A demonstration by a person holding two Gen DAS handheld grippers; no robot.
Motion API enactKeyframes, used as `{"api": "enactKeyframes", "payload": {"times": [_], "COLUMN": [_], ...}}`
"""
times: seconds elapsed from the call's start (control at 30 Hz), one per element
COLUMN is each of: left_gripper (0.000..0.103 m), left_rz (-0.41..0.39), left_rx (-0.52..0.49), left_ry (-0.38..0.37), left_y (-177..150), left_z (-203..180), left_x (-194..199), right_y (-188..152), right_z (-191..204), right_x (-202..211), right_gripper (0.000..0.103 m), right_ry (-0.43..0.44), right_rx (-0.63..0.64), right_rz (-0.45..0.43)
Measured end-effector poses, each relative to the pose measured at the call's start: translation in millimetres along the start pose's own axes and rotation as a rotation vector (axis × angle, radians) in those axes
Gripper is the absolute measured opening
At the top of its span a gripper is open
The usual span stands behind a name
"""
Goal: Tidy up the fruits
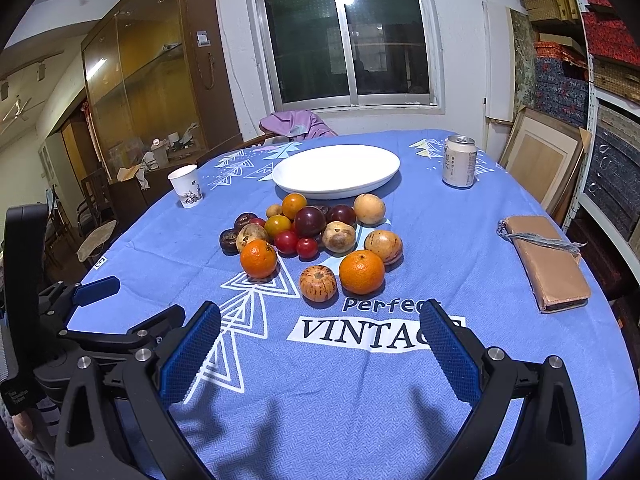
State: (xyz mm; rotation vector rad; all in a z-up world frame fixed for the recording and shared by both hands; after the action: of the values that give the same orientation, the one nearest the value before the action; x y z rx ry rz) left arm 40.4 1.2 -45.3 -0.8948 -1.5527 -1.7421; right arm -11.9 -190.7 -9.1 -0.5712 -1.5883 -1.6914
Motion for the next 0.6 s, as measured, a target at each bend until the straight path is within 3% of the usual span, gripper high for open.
{"api": "enactKeyframes", "payload": {"times": [0.6], "left_gripper": [0.099], "left_rz": [0.012], "left_rx": [-0.003], "left_ry": [0.002], "left_y": [-1.5], "left_z": [-1.7], "left_x": [-1.8], "right_y": [-0.9], "right_z": [-1.4], "right_x": [-0.8], "right_gripper": [0.1], "right_ry": [0.016], "right_rx": [-0.018], "right_rz": [0.006]}}
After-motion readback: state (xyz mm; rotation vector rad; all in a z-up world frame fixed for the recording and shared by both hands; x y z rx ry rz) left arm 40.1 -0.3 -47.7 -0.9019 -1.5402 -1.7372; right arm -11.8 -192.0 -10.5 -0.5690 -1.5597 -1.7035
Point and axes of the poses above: each gripper's, at about its wrist camera, not at the fingertips, and x roughly against the way its jaws point, z to its left, y to its top, the point moved 5 cm from there along -x, roughly the way its jaws point, and after that the axes turned 12 degrees about z, right-handed, at the moved point
